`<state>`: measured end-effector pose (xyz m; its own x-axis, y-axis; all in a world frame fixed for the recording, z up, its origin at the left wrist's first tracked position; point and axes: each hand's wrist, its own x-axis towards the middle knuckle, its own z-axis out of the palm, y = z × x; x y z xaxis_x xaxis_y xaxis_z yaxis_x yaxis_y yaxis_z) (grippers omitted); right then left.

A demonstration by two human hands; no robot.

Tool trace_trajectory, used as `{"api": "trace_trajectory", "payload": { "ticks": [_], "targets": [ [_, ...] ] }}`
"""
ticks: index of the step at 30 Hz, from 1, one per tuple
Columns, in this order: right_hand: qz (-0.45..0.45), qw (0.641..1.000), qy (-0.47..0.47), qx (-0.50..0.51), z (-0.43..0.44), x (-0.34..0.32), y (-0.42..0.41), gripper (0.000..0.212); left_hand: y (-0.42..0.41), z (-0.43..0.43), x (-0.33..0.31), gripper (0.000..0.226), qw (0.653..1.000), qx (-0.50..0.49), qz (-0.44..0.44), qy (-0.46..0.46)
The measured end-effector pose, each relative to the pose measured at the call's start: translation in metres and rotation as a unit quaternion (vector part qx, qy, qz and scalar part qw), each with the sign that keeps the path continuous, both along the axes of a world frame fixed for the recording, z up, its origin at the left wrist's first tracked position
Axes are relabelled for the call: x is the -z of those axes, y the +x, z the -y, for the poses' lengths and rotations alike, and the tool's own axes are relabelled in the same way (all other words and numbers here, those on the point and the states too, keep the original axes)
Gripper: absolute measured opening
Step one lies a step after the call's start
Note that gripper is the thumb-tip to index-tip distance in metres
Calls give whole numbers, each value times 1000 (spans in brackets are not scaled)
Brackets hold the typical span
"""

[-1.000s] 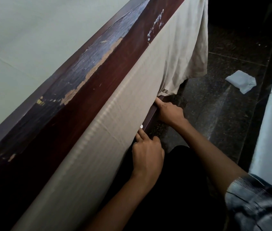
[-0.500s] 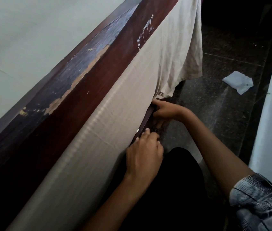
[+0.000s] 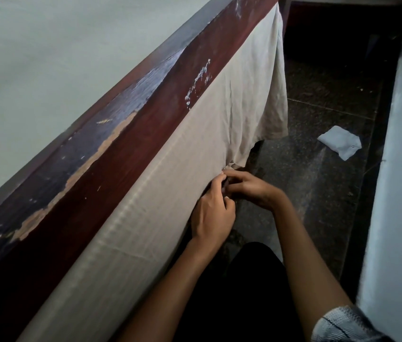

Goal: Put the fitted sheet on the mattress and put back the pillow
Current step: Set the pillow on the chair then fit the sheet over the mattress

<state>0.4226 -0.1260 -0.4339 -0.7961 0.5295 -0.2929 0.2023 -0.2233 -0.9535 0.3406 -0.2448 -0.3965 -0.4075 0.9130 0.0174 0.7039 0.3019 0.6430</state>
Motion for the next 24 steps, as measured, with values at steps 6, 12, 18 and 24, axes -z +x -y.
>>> {"api": "trace_trajectory", "payload": {
  "ticks": [6, 12, 18, 24],
  "targets": [
    [-7, 999, -38, 12, 0, -3, 1, 27, -3, -3, -6, 50, 999, 3, 45, -16],
    [-104, 926, -90, 351, -14, 11, 44, 29, -10, -13, -12, 57, 984, -13, 162, -73],
    [49, 961, 168, 213, -23, -8, 33, 44, -5, -9, -10, 59, 994, -9, 60, -91],
    [121, 939, 282, 157, -31, 0, 12, 53, -10, -6, -13, 64, 990, 34, 90, -102]
  ]
}}
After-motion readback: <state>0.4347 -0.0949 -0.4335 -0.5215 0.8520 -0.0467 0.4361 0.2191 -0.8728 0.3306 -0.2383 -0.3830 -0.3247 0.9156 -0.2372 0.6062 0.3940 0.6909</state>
